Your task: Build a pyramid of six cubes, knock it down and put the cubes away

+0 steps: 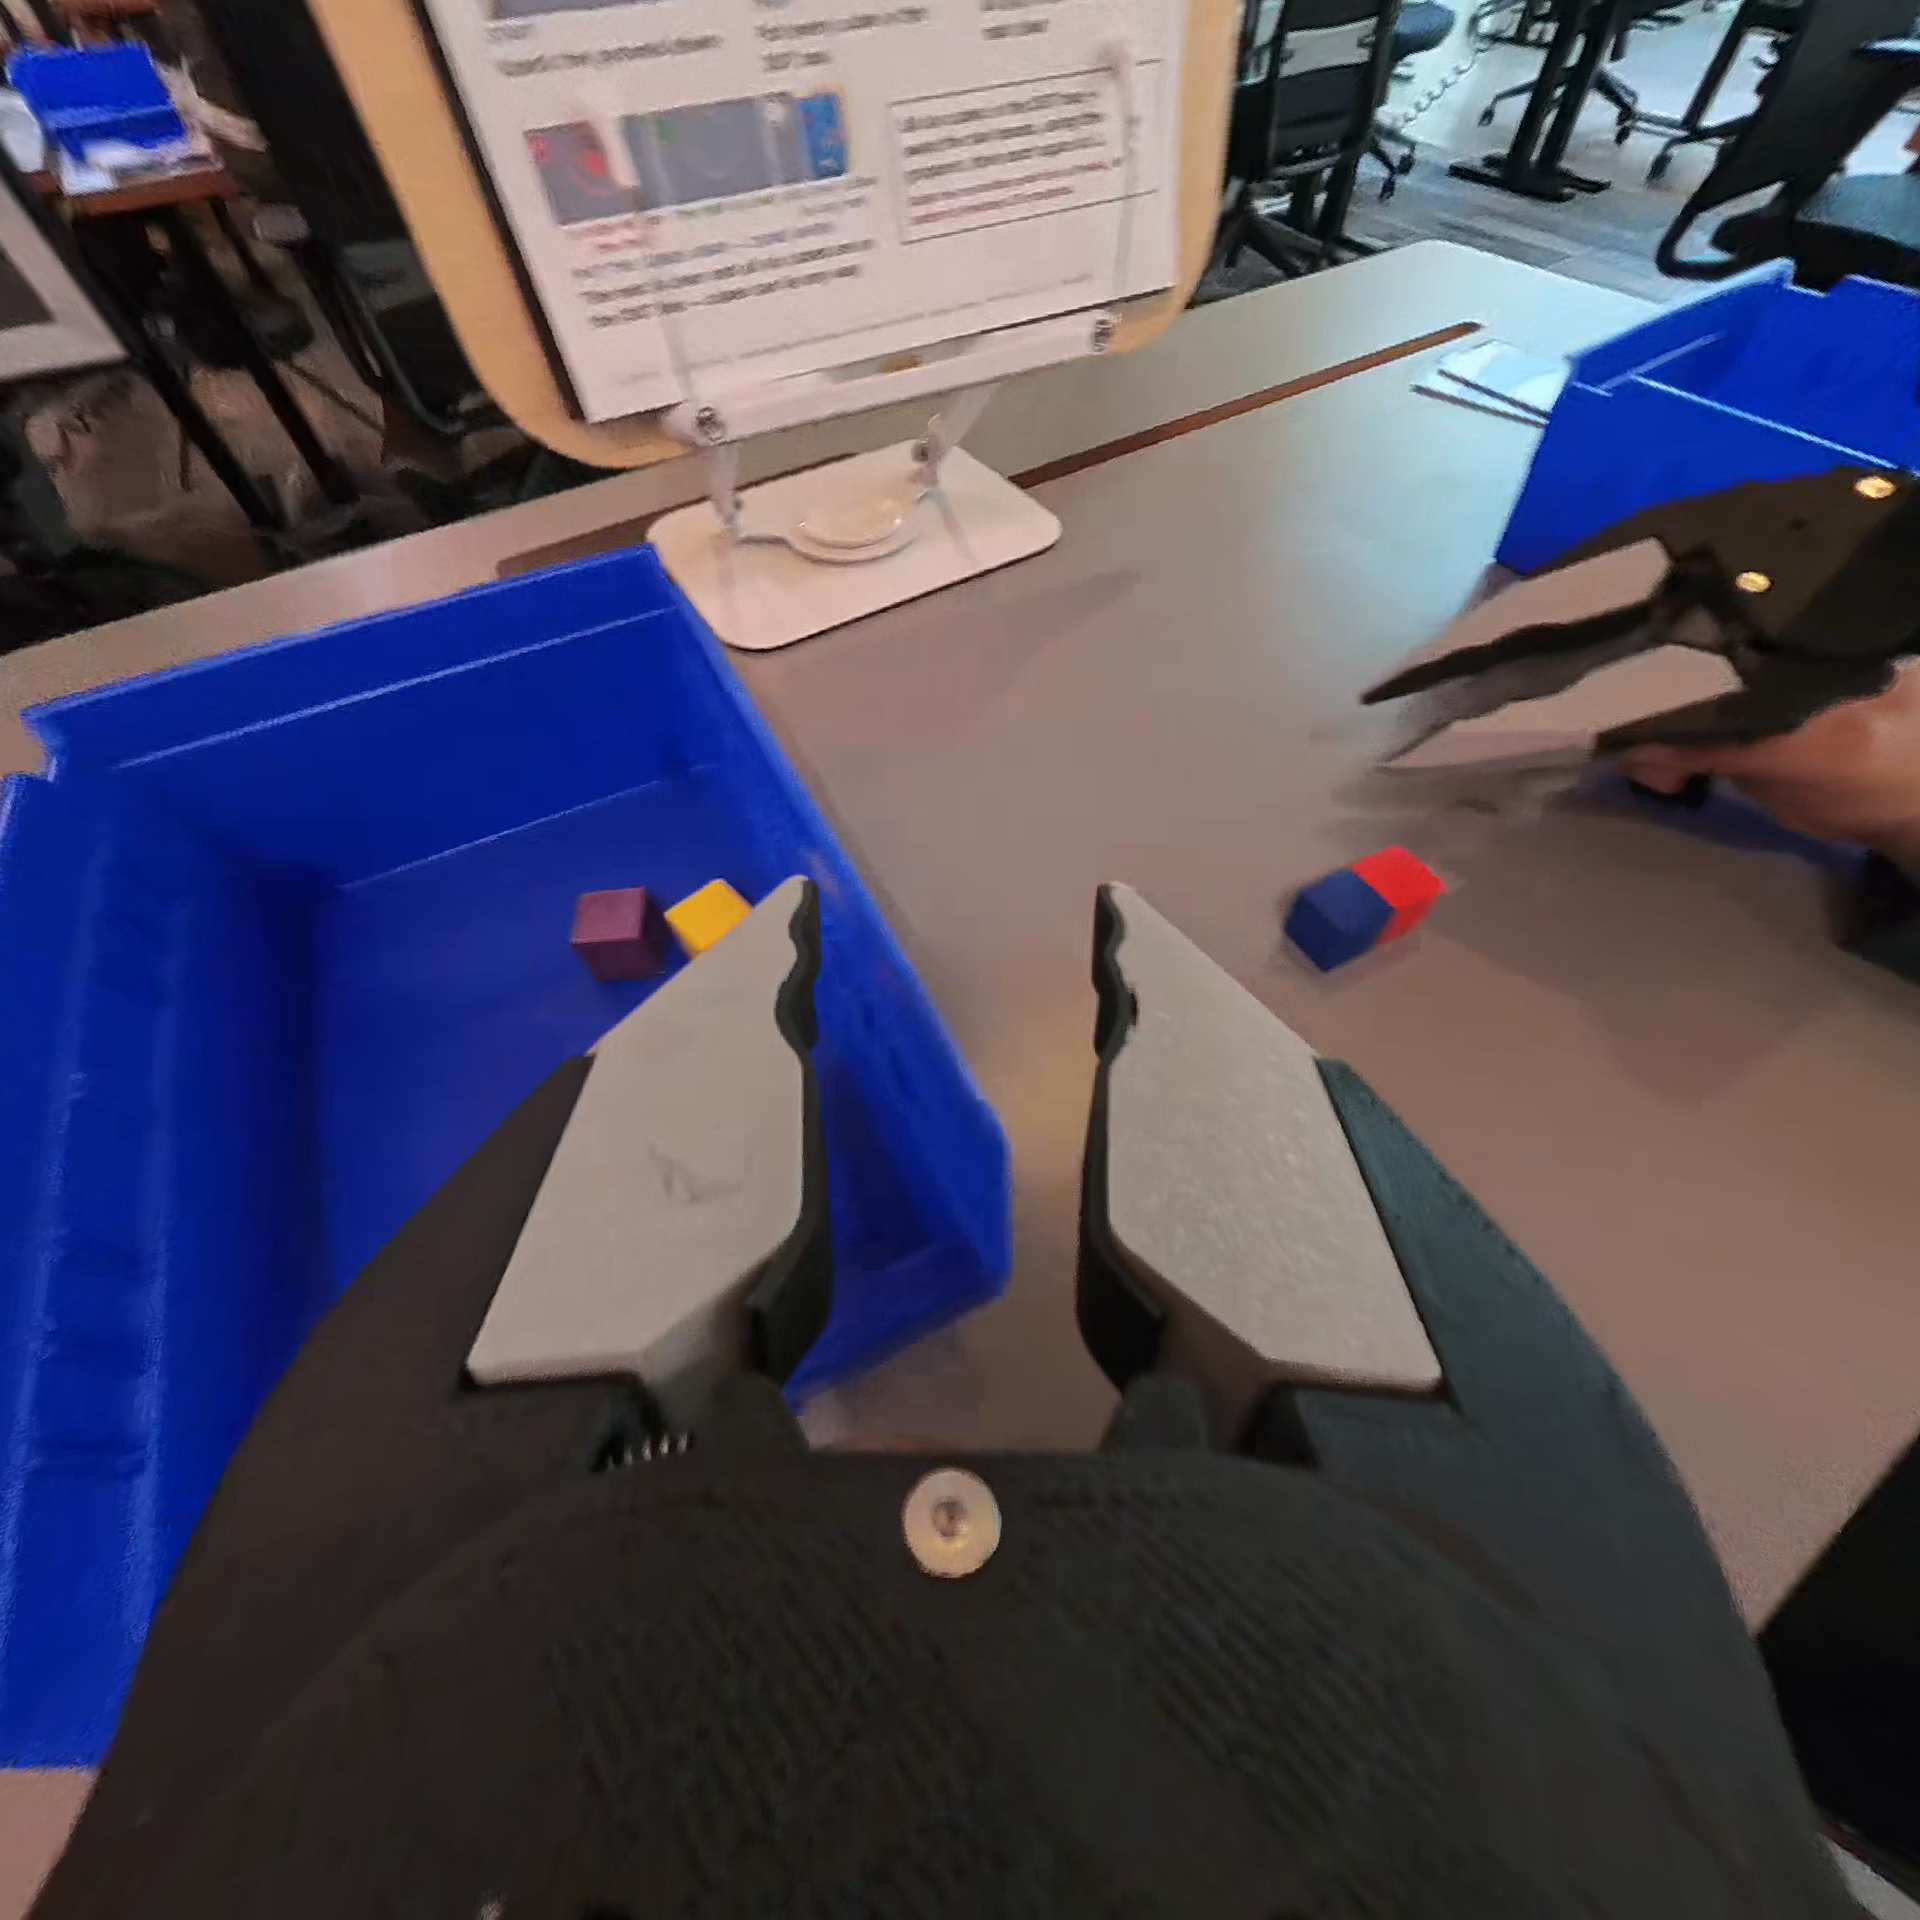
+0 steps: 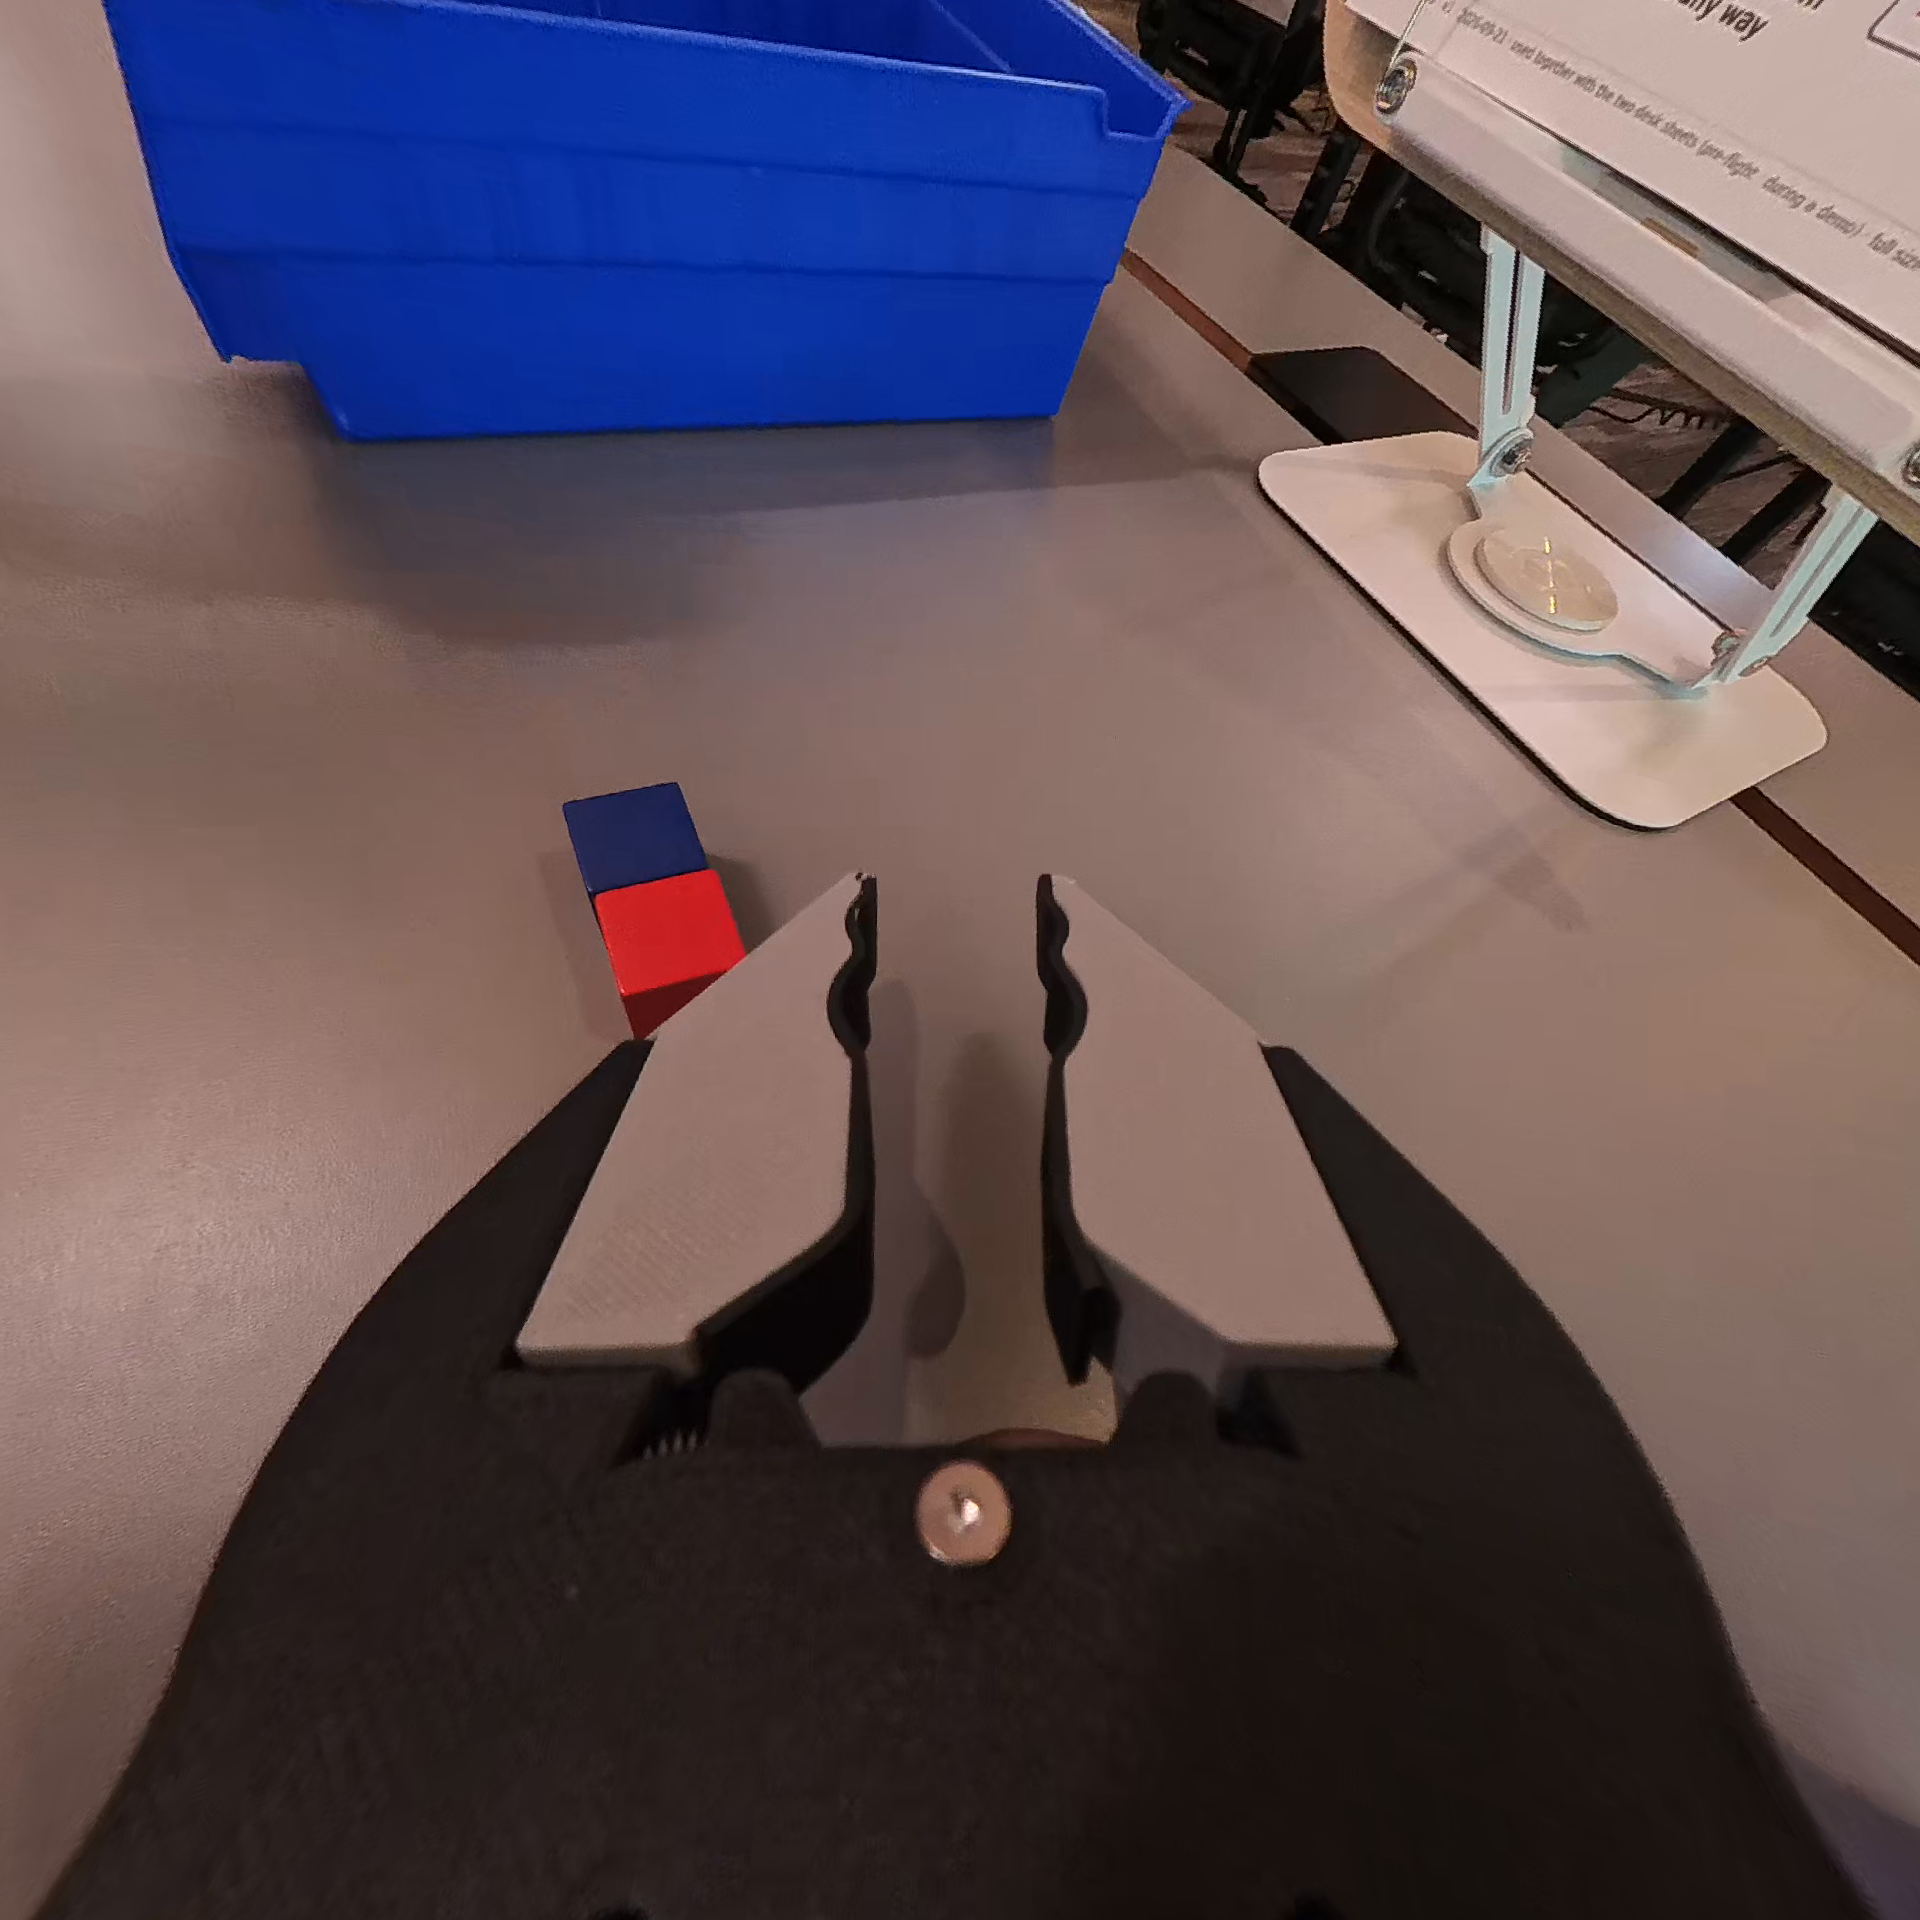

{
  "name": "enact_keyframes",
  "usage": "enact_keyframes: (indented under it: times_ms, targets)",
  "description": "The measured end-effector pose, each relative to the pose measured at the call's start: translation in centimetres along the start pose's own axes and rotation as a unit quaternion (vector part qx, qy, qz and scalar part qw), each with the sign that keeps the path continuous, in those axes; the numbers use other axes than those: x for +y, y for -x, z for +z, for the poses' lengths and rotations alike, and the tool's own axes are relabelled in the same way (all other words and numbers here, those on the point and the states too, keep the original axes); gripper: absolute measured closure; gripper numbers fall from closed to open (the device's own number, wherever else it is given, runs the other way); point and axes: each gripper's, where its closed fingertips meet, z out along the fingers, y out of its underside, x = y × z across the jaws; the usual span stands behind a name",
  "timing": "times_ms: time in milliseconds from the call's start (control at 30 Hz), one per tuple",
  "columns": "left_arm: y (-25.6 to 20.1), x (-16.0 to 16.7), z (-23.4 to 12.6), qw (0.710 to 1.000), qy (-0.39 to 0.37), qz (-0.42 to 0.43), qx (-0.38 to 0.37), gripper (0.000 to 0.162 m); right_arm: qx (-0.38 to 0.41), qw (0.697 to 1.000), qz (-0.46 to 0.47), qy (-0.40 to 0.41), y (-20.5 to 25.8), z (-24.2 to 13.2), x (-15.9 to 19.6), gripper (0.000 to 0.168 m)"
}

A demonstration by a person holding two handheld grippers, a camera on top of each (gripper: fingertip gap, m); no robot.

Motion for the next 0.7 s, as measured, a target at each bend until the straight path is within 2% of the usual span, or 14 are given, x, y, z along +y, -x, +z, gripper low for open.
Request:
enact_keyframes:
  times_ms: [67,167,200,233,333,400,533,600,700]
  targets:
    - [2.2,0.7,0.9,0.999,0.039,-0.031,0.011,0.11,0.0,1.0,-0.004,0.002,0.1,0.1,0.0,0.14]
    - [3.7,3.9,3.2,0.988,0.143,-0.032,0.051,0.106,-0.003,1.0,-0.006,0.005,0.3,0.2,0.1,0.14]
    - [4.1,4.3,4.0,0.986,0.151,-0.032,0.059,0.092,-0.006,1.0,-0.004,0.004,0.4,0.2,0.1,0.14]
    - [4.3,4.4,4.5,0.984,0.156,-0.038,0.075,0.088,-0.008,1.0,-0.003,0.002,0.4,0.2,0.0,0.14]
    - [4.9,4.1,5.6,0.98,0.161,-0.067,0.097,0.087,-0.006,1.0,0.003,-0.006,0.2,0.1,-0.2,0.141]
    - [5.8,3.5,6.1,0.982,0.151,-0.075,0.089,0.088,-0.005,1.0,0.008,-0.01,0.0,-0.1,-0.3,0.141]
    - [8.2,2.8,6.4,0.986,0.138,-0.081,0.049,0.1,-0.005,1.0,0.008,-0.009,-0.1,-0.1,-0.3,0.141]
    - [8.2,4.1,6.6,0.98,0.174,-0.078,0.054,0.102,-0.007,1.0,0.005,-0.007,0.0,0.0,-0.3,0.141]
    - [8.6,7.7,6.7,0.963,0.265,-0.019,0.033,0.097,-0.012,1.0,0.006,-0.01,0.1,0.0,-0.4,0.141]
